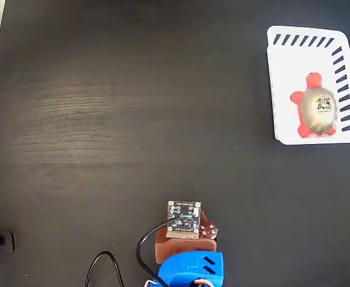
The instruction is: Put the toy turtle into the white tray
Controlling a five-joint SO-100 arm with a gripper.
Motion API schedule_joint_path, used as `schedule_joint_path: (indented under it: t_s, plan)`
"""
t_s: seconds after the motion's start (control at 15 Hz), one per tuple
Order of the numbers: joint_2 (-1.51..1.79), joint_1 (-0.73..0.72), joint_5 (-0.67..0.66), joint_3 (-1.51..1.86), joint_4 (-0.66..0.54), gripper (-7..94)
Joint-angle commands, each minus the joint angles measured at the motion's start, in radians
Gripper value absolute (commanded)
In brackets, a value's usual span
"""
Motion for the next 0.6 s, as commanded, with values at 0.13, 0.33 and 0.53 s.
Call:
schedule_joint_path:
  t_s: [0.13, 0.33, 0.53]
  plan:
    - [0.000, -0.002, -0.491, -0.055, -0.077, -1]
    - [0.000, -0.123, -0.937, -0.094, -0.132, -1]
    - [0.000, -0.218, -1.273, -0.121, -0.064, -1]
